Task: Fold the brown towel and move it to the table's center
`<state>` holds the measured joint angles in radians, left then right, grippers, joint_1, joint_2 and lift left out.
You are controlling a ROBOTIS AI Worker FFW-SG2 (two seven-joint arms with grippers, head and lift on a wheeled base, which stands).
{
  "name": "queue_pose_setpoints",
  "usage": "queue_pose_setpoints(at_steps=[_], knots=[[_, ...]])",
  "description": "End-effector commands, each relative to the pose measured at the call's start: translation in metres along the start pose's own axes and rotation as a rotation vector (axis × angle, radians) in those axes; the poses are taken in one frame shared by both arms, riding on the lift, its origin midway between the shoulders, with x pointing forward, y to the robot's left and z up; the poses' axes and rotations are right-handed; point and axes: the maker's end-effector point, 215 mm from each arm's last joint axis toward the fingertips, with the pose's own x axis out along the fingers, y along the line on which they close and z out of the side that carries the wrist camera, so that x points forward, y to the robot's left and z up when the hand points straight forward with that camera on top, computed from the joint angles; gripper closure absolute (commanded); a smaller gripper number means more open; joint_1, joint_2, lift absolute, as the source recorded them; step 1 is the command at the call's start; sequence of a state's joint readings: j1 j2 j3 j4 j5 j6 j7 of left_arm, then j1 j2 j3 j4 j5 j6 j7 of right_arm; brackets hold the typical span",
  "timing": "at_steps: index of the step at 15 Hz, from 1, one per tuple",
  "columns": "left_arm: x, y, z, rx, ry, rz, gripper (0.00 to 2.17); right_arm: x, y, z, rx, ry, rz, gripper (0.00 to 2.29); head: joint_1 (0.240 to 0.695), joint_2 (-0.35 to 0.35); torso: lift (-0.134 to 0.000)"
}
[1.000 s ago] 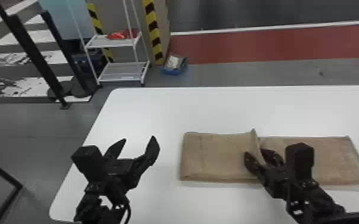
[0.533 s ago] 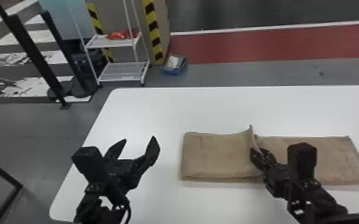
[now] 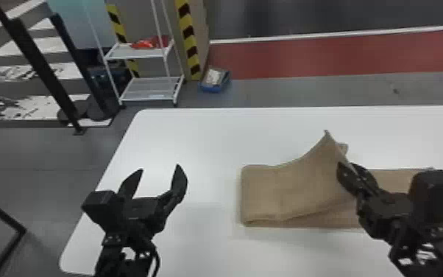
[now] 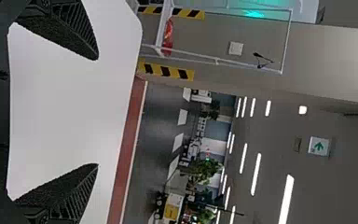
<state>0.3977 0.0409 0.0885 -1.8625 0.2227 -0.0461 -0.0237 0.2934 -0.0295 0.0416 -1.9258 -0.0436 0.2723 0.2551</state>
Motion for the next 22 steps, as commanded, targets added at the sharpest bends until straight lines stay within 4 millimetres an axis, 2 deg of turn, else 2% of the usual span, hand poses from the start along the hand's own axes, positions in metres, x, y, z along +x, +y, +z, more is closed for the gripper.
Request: queue_pose_setpoints(at_steps=[1, 3, 4, 5, 6, 8, 9, 10, 12, 15, 17, 20, 22], knots=[[0.002, 0.003, -0.011, 0.01, 0.005, 0.006, 0.05, -0.009, -0.021, -0.008, 0.013, 0.013, -0.035, 1.43, 0.695, 0.153, -0.097], [0.002, 0.0, -0.012, 0.008, 0.006, -0.002, 0.05, -0.003, -0.024, -0.028, 0.014, 0.047, -0.038, 1.43, 0.695, 0.136, -0.097], [0.002, -0.002, -0.009, 0.008, 0.0, -0.009, 0.05, -0.001, -0.023, -0.031, 0.015, 0.053, -0.036, 1.43, 0.695, 0.13, -0.097], [0.001, -0.001, -0.009, 0.008, 0.001, -0.01, 0.05, -0.001, -0.023, -0.026, 0.015, 0.041, -0.036, 1.43, 0.695, 0.126, -0.097], [0.0, -0.001, -0.009, 0.009, 0.0, -0.011, 0.05, -0.004, -0.034, -0.017, 0.013, 0.023, -0.054, 1.43, 0.695, 0.123, -0.097], [-0.001, 0.001, -0.01, 0.009, 0.003, -0.011, 0.06, -0.017, -0.067, 0.006, 0.025, -0.014, -0.109, 1.43, 0.695, 0.116, -0.097], [-0.001, 0.003, -0.012, 0.01, 0.006, -0.009, 0.06, -0.025, -0.084, 0.01, 0.039, -0.025, -0.138, 1.43, 0.695, 0.105, -0.097], [-0.001, 0.002, -0.013, 0.008, 0.007, -0.01, 0.06, -0.027, -0.092, 0.006, 0.045, -0.018, -0.152, 1.43, 0.695, 0.09, -0.097], [0.001, -0.001, -0.013, 0.005, 0.008, -0.02, 0.06, -0.025, -0.091, -0.016, 0.051, 0.021, -0.152, 1.43, 0.695, 0.048, -0.097], [0.0, -0.004, -0.015, 0.004, 0.011, -0.029, 0.06, -0.016, -0.091, -0.029, 0.053, 0.041, -0.148, 1.43, 0.695, 0.04, -0.097], [0.0, -0.002, -0.016, 0.006, 0.014, -0.026, 0.06, -0.02, -0.095, -0.032, 0.059, 0.044, -0.155, 1.43, 0.695, 0.04, -0.097], [0.001, -0.002, -0.019, 0.005, 0.019, -0.026, 0.06, -0.039, -0.11, -0.035, 0.069, 0.041, -0.178, 1.43, 0.695, 0.034, -0.097], [0.002, -0.004, -0.02, 0.004, 0.021, -0.028, 0.06, -0.052, -0.124, -0.023, 0.081, 0.014, -0.205, 1.43, 0.695, 0.025, -0.097]])
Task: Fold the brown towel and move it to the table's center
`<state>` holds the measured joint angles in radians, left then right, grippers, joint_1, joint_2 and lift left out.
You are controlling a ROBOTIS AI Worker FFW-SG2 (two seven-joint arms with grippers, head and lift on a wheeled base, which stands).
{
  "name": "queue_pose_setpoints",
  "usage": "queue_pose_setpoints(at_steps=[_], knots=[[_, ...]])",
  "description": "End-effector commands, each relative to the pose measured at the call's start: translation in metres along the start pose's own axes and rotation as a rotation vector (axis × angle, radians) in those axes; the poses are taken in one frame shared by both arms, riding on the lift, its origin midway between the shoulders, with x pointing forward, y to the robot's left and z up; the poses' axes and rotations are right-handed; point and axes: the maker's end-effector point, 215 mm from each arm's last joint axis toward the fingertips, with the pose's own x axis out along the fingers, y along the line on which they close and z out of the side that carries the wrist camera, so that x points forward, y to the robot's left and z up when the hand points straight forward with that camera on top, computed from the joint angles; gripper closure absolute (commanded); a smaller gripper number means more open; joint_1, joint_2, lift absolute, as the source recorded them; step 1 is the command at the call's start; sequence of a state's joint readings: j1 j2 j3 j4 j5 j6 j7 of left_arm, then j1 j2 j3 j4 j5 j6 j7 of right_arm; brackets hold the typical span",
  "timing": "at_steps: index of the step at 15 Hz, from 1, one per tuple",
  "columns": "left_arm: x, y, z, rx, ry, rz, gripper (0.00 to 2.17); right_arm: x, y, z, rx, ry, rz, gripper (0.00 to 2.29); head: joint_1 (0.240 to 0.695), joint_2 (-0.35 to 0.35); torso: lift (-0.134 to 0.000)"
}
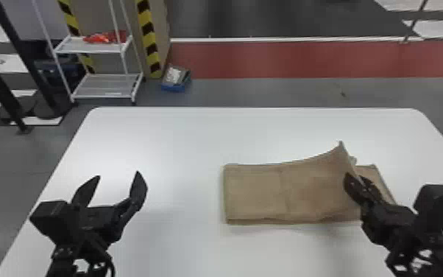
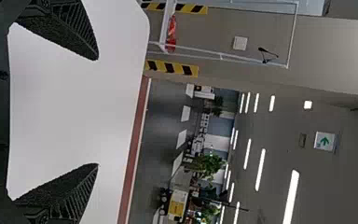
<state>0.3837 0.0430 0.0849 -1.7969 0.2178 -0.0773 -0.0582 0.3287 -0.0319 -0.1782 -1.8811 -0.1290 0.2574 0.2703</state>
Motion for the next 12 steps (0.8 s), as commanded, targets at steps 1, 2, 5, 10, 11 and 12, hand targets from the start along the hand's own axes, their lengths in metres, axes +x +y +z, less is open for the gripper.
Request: queue_pose_setpoints(at_steps=[1, 2, 5, 10, 11, 12], knots=[[0.001, -0.002, -0.001, -0.001, 0.001, -0.003, 0.06, -0.011, -0.014, 0.012, 0.009, -0.023, -0.023, 1.43, 0.695, 0.007, -0.097], [0.001, -0.003, 0.0, 0.0, 0.0, -0.007, 0.06, -0.013, -0.021, 0.016, 0.018, -0.033, -0.033, 1.43, 0.695, -0.002, -0.097], [0.001, -0.005, -0.001, -0.001, 0.001, -0.009, 0.06, -0.015, -0.03, 0.007, 0.027, -0.009, -0.049, 1.43, 0.695, -0.024, -0.097], [0.001, -0.006, -0.003, -0.002, 0.005, -0.012, 0.06, -0.014, -0.05, 0.003, 0.042, 0.009, -0.081, 1.41, 0.695, -0.046, -0.097], [0.001, -0.006, -0.003, -0.002, 0.005, -0.012, 0.06, -0.015, -0.054, 0.003, 0.048, 0.009, -0.087, 1.41, 0.695, -0.051, -0.097], [0.002, -0.006, -0.004, -0.001, 0.01, -0.012, 0.06, -0.016, -0.056, 0.003, 0.055, 0.007, -0.09, 1.41, 0.695, -0.06, -0.097]])
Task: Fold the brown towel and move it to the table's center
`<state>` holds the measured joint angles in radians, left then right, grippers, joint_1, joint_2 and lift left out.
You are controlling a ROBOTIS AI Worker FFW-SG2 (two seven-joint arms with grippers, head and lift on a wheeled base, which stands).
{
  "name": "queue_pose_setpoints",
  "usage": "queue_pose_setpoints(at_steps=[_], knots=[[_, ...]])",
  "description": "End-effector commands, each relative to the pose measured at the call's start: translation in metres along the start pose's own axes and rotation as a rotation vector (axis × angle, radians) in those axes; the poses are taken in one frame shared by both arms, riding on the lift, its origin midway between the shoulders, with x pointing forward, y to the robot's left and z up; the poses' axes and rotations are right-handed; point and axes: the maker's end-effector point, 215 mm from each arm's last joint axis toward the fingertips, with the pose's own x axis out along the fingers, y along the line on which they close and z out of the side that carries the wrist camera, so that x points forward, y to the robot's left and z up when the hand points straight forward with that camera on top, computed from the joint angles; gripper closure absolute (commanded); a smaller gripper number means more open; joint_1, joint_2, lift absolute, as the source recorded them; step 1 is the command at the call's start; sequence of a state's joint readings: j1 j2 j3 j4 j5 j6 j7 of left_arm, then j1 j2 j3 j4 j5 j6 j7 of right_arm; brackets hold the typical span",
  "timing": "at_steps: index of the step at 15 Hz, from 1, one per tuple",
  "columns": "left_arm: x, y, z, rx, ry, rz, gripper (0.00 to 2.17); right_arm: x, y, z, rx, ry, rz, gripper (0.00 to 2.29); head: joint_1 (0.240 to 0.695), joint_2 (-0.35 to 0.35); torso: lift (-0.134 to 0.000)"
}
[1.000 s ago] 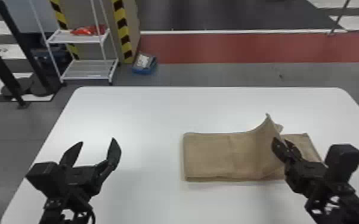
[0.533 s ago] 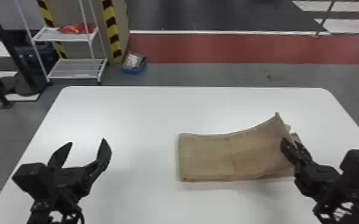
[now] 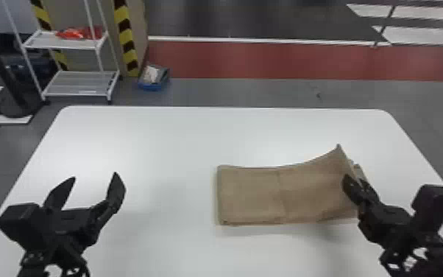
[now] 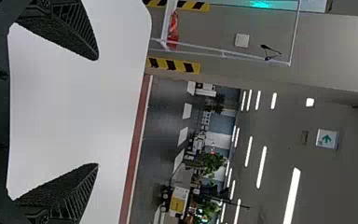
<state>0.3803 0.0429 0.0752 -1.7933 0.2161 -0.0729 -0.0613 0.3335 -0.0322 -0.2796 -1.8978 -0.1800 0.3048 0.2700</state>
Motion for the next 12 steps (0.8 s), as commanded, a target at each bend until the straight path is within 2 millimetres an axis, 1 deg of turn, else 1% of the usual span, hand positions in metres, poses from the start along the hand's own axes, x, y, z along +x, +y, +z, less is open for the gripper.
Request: queue_pose_setpoints(at_steps=[1, 2, 4, 5, 6, 7, 8, 10, 11, 12], knots=[[0.001, 0.0, 0.0, 0.003, 0.002, -0.001, 0.06, -0.001, -0.005, 0.003, 0.012, -0.006, -0.006, 1.41, 0.695, -0.064, -0.097], [0.002, 0.0, 0.0, 0.001, 0.004, -0.001, 0.06, -0.002, -0.005, 0.007, 0.011, -0.011, -0.006, 1.41, 0.695, -0.067, -0.097], [0.002, -0.002, -0.001, 0.0, 0.004, -0.004, 0.06, 0.0, -0.006, 0.006, 0.014, 0.001, -0.009, 1.41, 0.695, -0.071, -0.097], [0.002, -0.002, -0.001, 0.0, 0.004, -0.004, 0.06, 0.004, -0.014, 0.007, 0.023, 0.014, -0.021, 1.33, 0.695, -0.073, -0.097], [0.001, -0.001, -0.003, 0.002, 0.008, -0.003, 0.06, 0.006, -0.021, -0.006, 0.047, 0.053, -0.033, 0.56, 0.695, -0.075, -0.097], [0.001, 0.0, -0.005, 0.0, 0.013, -0.002, 0.06, 0.005, -0.03, -0.012, 0.056, 0.069, -0.051, 0.0, 0.695, -0.08, -0.097], [0.001, 0.0, -0.007, 0.001, 0.016, -0.002, 0.06, 0.004, -0.037, -0.015, 0.059, 0.077, -0.068, 0.0, 0.695, -0.086, -0.097], [0.002, 0.0, -0.009, 0.001, 0.019, -0.002, 0.06, 0.0, -0.057, -0.013, 0.08, 0.072, -0.098, 0.06, 0.695, -0.099, -0.097], [0.001, 0.0, -0.011, 0.0, 0.022, -0.003, 0.06, -0.002, -0.066, -0.016, 0.089, 0.085, -0.115, 0.07, 0.695, -0.115, -0.097], [0.002, 0.0, -0.011, 0.0, 0.024, -0.004, 0.06, -0.003, -0.076, -0.013, 0.093, 0.087, -0.131, 0.07, 0.695, -0.125, -0.097]])
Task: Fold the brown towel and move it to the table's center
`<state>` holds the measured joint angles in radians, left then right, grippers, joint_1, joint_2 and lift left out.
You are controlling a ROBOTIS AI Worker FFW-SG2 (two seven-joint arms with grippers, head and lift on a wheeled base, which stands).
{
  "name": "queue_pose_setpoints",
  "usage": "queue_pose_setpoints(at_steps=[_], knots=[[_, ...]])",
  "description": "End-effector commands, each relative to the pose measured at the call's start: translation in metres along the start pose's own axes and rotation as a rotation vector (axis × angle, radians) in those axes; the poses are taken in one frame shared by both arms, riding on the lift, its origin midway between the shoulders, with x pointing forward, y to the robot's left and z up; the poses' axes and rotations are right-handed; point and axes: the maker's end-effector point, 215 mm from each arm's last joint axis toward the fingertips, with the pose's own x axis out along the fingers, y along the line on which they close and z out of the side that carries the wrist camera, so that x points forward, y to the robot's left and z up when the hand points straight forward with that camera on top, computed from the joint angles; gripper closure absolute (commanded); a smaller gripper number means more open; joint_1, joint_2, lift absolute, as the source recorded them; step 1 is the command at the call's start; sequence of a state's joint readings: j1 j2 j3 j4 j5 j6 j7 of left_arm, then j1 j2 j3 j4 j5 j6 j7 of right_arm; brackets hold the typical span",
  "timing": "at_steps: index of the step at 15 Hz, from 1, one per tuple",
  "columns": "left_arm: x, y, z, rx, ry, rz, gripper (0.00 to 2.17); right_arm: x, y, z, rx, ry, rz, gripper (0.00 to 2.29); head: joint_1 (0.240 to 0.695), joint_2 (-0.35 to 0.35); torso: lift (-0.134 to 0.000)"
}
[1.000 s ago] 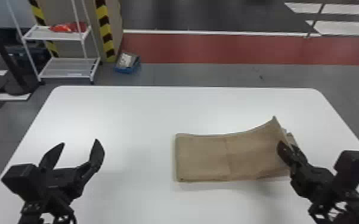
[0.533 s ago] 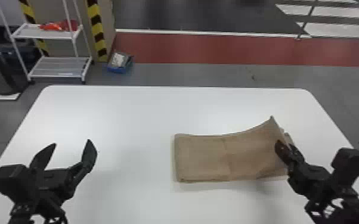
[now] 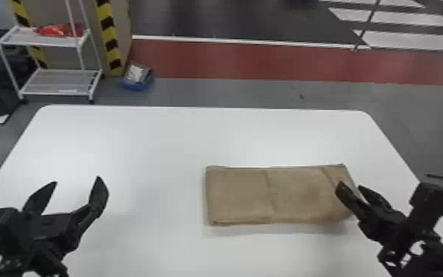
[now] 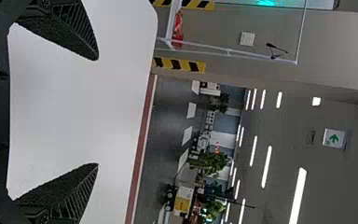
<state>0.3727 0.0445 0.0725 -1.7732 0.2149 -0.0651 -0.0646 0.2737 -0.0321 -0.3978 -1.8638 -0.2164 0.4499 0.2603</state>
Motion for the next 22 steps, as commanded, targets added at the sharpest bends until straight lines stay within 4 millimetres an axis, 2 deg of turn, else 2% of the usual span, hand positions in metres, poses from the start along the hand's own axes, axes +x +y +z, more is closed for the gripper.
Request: queue_pose_setpoints(at_steps=[1, 3, 4, 7, 10, 15, 22], knots=[[0.0, 0.0, -0.002, 0.0, 0.003, 0.001, 0.06, 0.001, -0.022, 0.004, 0.008, 0.008, -0.033, 0.07, 0.695, -0.135, -0.097], [0.001, 0.001, -0.001, 0.0, 0.001, 0.002, 0.06, 0.009, -0.035, -0.002, -0.014, 0.045, -0.037, 0.07, 0.695, -0.152, -0.097], [0.001, 0.001, -0.001, -0.001, 0.0, 0.002, 0.06, 0.011, -0.035, -0.005, -0.011, 0.051, -0.033, 0.07, 0.695, -0.159, -0.097], [0.0, 0.002, -0.004, -0.002, 0.006, 0.002, 0.06, 0.02, -0.017, -0.01, -0.035, 0.065, 0.001, 0.09, 0.695, -0.172, -0.097], [0.0, 0.001, -0.002, 0.0, 0.001, 0.002, 0.06, 0.033, 0.004, -0.008, -0.066, 0.072, 0.028, 0.1, 0.695, -0.148, -0.097], [0.002, 0.002, -0.004, 0.001, 0.006, 0.0, 0.06, 0.043, 0.012, -0.038, -0.105, 0.166, 0.026, 0.23, 0.695, -0.12, -0.097], [0.003, 0.002, -0.006, 0.001, 0.009, -0.002, 0.07, 0.045, 0.025, -0.042, -0.117, 0.17, 0.067, 1.0, 0.695, -0.101, -0.097]])
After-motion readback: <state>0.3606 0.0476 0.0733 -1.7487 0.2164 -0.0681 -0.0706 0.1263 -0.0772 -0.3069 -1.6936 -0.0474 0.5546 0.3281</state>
